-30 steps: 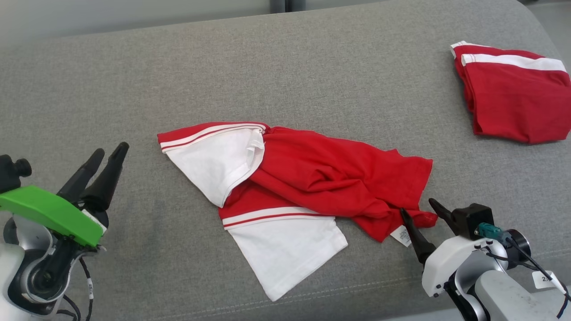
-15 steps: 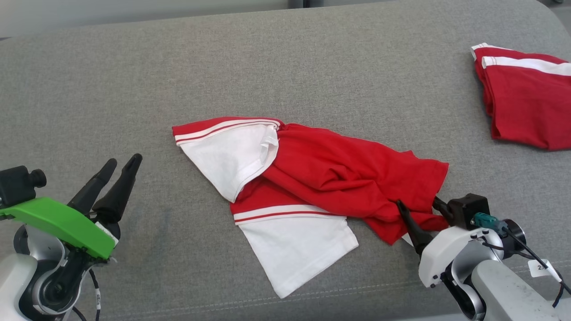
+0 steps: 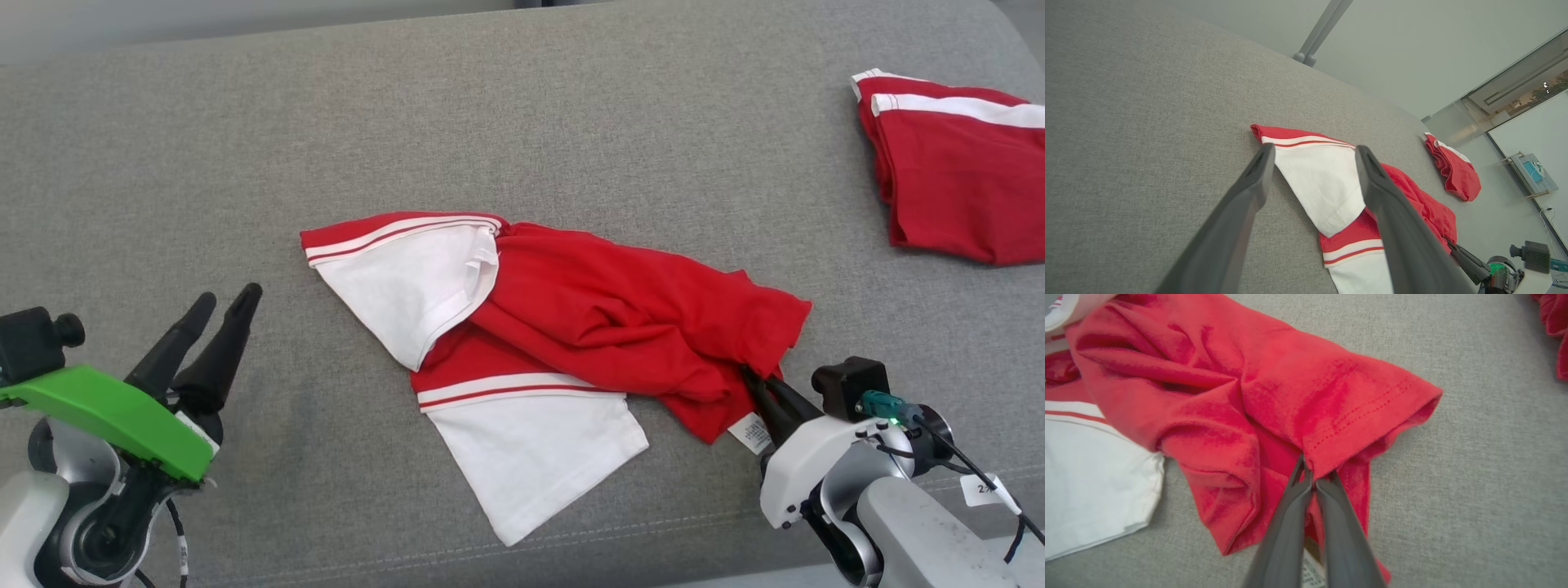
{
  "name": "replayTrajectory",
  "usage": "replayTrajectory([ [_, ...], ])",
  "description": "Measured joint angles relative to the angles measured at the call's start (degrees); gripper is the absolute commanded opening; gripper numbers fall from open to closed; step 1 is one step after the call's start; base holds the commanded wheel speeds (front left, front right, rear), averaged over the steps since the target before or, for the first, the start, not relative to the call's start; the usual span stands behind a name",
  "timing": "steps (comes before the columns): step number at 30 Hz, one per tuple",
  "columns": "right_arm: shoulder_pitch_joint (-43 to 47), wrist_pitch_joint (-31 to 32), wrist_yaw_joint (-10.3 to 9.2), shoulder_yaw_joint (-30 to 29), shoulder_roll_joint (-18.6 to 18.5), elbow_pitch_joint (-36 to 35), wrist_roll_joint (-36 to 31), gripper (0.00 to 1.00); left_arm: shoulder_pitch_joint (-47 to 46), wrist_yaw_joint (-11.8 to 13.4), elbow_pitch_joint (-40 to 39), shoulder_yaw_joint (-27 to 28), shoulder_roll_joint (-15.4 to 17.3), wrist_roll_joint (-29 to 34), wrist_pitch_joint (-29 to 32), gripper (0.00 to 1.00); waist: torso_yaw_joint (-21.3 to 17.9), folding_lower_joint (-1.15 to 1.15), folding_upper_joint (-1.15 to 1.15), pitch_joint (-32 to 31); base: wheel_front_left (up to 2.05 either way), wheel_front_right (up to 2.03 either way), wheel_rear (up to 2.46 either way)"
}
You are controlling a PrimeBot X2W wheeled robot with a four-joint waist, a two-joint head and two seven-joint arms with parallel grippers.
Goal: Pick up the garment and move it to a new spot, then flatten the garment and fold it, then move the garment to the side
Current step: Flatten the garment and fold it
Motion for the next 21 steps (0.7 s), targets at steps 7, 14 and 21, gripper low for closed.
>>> replayTrajectory([
  [7, -1.1, -0.2, 0.26, -1.5, 0.0, -1.0, 1.3, 0.00, 0.5, -0.1, 0.2, -3.4, -1.7, -2.8, 4.1, 1.00, -0.3, 0.00, 0.00, 1.7, 0.00, 0.00, 0.00],
  [14, -4.1, -0.8, 0.27, -2.0, -0.7, -2.8, 1.2, 0.00, -1.5, 0.5, 4.5, -4.3, -4.0, -4.1, 6.4, 1.00, -0.8, 0.00, 0.00, 3.1, 0.00, 0.00, 0.00],
  [21, -4.9, -1.1, 0.27, -2.6, -1.3, -3.2, 1.2, 0.00, -5.2, 0.7, 10.3, -7.3, -8.6, -4.3, 8.7, 1.00, -1.6, 0.00, 0.00, 3.9, 0.00, 0.00, 0.00],
])
